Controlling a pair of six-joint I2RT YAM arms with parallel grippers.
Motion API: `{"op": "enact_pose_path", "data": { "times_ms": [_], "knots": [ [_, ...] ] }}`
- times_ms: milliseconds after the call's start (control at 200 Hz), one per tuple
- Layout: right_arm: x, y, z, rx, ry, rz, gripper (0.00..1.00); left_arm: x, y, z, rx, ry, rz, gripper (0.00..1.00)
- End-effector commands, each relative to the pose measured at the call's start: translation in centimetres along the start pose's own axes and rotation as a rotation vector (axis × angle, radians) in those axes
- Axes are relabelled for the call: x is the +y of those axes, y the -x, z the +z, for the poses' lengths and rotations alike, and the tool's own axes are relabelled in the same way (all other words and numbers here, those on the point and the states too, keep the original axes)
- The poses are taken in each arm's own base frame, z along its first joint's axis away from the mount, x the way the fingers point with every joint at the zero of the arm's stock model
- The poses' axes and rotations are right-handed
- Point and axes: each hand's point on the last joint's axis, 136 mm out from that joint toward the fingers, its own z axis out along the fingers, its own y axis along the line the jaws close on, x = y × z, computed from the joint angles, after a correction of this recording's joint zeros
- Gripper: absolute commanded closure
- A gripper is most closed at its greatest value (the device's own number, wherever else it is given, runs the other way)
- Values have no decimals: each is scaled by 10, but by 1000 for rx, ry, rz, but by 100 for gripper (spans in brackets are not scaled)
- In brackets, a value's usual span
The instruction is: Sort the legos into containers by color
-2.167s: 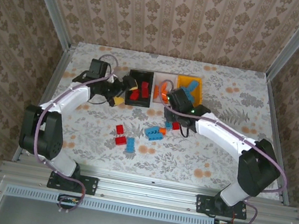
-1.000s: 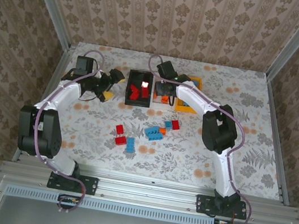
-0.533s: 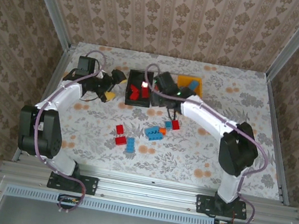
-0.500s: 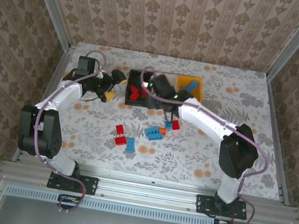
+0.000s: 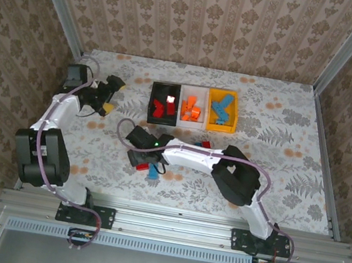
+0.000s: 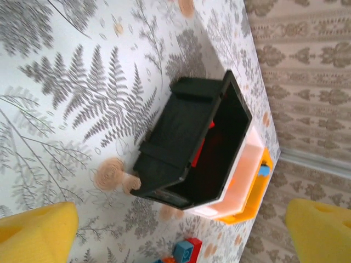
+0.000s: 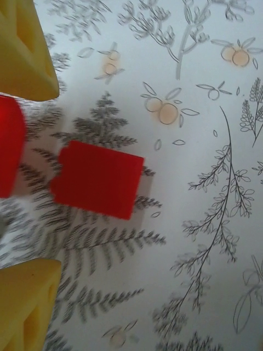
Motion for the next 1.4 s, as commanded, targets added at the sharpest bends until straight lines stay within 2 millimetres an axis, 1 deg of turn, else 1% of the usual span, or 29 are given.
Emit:
{"op": "enact_pose_path", "data": {
  "times_ms": [0, 110, 220, 325, 405, 495, 650, 795, 880, 930, 940, 990, 1070, 1145, 1255, 1365, 1395],
  "knots": [
    [2, 7, 12, 13, -18, 23, 23, -2, 1, -6, -13, -3, -12, 2],
    [-4, 5, 25, 19, -70, 18, 28, -1, 0, -3, -6, -10, -20, 1],
    [-11, 5, 31, 10, -113, 7, 35, -1, 0, -3, -6, -10, -22, 2],
    [-15, 1, 34, 12, -134, -3, 47, -2, 1, -3, -8, -12, -21, 2],
    [-17, 3, 33, 2, -144, -9, 56, -2, 0, -3, -7, -12, -24, 2],
    [-17, 7, 31, -16, -144, -13, 61, -1, 1, -3, -8, -12, -25, 2],
    [-16, 16, 24, -54, -135, -11, 65, -1, 1, -2, -8, -12, -24, 2],
    [-15, 29, 10, -103, -122, -2, 66, -2, 0, -2, -6, -13, -23, 2],
    [-18, 41, -3, -138, -126, 1, 66, 0, -1, 0, -1, -9, -24, 2],
    [-25, 50, -11, -164, -134, 7, 66, -1, 0, 0, -2, -11, -26, 2],
    [-27, 52, -13, -170, -135, 8, 66, -3, -3, 0, 15, -24, -27, 2],
    [-37, 66, -24, -206, -143, 22, 66, -5, -5, 1, 23, -34, -25, 2],
    [-59, 88, -35, -255, -160, 51, 66, -9, -9, 2, 31, -42, -17, 1],
    [-79, 108, -43, -294, -177, 84, 66, -14, -17, 6, 54, -51, 1, 1],
    [-112, 130, -40, -323, -207, 131, 66, -19, -30, 14, 90, -52, 21, 1],
    [-135, 145, -26, -316, -225, 147, 66, -23, -40, 19, 111, -54, 36, 1],
    [-141, 147, -21, -307, -238, 145, 66, -24, -41, 19, 114, -55, 41, 1]
  ]
}}
